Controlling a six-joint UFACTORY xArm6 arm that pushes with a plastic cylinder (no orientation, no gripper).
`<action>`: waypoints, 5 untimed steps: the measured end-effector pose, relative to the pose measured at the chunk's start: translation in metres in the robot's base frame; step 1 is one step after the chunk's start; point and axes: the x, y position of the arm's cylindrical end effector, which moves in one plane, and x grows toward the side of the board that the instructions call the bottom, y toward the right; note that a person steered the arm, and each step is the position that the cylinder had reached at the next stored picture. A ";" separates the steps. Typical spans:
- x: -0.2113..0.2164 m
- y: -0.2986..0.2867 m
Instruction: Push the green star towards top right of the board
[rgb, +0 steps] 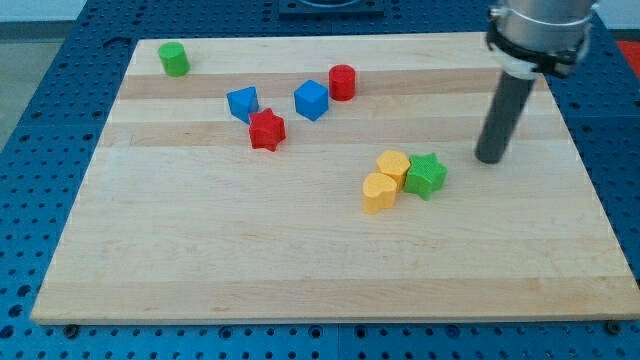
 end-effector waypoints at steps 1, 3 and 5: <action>0.045 0.020; 0.072 -0.021; 0.041 -0.043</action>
